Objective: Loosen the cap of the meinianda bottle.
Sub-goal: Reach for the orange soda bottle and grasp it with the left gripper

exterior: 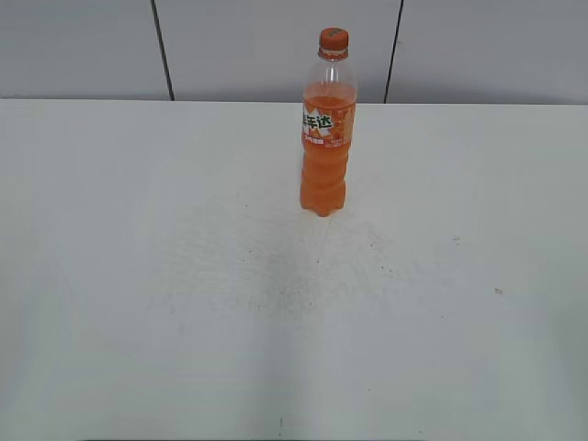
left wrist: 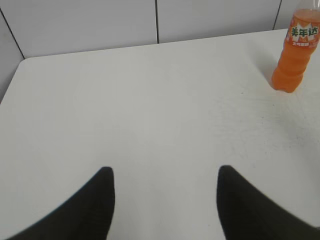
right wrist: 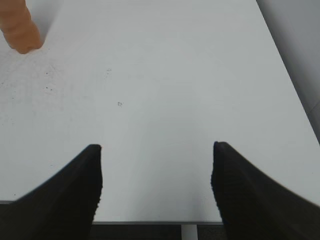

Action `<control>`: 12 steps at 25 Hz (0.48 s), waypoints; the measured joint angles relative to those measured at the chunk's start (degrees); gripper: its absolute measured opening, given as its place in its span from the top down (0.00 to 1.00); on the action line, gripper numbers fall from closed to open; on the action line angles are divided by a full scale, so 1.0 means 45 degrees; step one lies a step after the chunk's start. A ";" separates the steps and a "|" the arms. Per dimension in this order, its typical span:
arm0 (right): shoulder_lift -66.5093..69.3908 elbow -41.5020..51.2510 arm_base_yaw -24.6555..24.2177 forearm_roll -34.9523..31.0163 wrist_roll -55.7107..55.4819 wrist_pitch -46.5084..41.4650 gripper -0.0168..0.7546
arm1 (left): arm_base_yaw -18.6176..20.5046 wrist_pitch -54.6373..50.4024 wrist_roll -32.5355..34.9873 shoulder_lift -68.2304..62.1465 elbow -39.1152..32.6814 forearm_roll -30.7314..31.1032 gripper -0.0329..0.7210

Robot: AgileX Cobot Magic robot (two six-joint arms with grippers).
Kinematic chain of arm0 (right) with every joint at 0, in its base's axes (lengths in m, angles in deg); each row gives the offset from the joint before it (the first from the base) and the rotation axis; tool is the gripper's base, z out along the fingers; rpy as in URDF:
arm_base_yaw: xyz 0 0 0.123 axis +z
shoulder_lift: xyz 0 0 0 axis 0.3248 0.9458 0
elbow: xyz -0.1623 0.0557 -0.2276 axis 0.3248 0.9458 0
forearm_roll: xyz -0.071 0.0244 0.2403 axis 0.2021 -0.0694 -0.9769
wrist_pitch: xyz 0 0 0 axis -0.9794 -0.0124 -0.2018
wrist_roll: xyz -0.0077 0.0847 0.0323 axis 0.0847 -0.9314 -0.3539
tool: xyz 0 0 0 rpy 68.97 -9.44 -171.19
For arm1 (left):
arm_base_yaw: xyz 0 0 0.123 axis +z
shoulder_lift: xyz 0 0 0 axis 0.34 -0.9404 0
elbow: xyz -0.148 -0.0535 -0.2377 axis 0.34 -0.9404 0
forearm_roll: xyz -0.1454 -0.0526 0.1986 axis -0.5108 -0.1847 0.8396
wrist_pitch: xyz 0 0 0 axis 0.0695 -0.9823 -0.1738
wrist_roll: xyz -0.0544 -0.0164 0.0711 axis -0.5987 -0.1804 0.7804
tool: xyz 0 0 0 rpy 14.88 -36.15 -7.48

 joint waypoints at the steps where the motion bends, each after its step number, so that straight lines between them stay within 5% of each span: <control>1: 0.0000 0.0000 0.0000 0.0000 0.0000 0.0000 0.31 | 0.0000 0.0000 0.0000 0.0000 0.0000 0.0000 0.42; 12: 0.0000 0.0000 0.0000 0.0000 0.0000 0.0000 0.31 | 0.0000 0.0000 0.0000 0.0000 0.0000 0.0000 0.42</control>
